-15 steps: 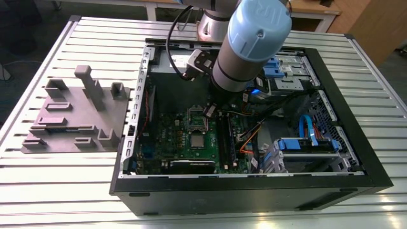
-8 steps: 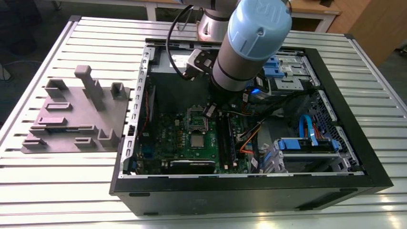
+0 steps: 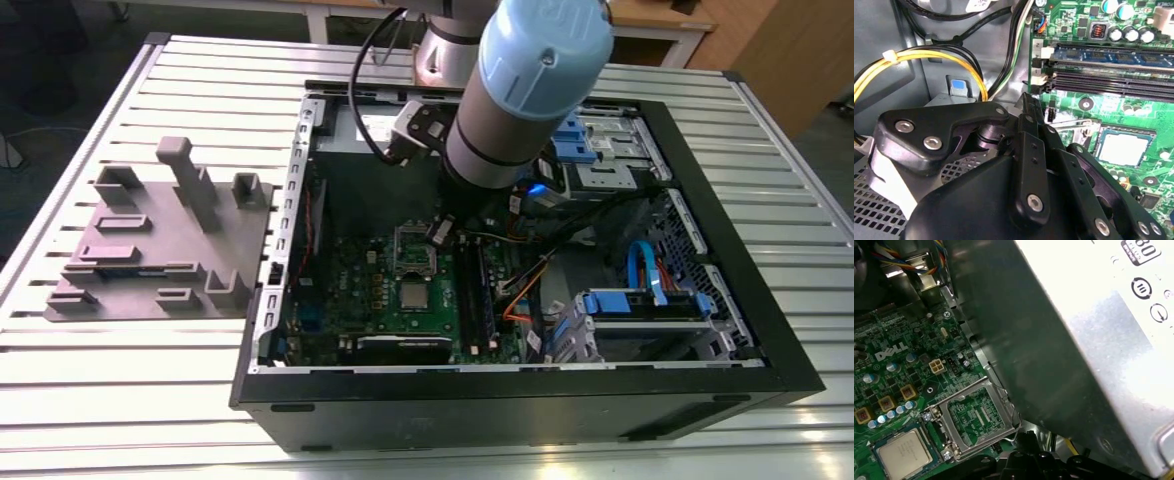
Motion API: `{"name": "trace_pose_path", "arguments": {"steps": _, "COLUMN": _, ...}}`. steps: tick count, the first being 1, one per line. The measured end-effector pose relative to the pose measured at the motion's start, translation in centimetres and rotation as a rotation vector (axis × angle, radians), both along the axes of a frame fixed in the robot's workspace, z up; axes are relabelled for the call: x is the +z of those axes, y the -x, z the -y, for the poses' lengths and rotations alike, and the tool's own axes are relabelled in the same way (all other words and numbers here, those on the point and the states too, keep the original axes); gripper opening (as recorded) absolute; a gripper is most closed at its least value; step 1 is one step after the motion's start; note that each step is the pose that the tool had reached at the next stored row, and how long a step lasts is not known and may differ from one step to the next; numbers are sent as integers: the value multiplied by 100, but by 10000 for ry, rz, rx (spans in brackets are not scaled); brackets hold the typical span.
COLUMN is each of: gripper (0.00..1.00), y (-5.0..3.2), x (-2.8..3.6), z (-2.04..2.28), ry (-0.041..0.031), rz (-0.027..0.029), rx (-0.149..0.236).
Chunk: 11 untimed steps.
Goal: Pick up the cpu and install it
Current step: 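Close the cpu cover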
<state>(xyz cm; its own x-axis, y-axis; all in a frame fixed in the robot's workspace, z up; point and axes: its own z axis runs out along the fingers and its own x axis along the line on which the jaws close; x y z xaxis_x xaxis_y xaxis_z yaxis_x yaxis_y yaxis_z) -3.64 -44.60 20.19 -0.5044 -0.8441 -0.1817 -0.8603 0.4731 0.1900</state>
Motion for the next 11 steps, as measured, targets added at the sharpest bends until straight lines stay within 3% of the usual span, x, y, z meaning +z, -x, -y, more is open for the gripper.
{"name": "trace_pose_path", "arguments": {"steps": 11, "gripper": 11, "y": 15, "x": 49, "z": -1, "ry": 176, "rz": -2, "rx": 1}}
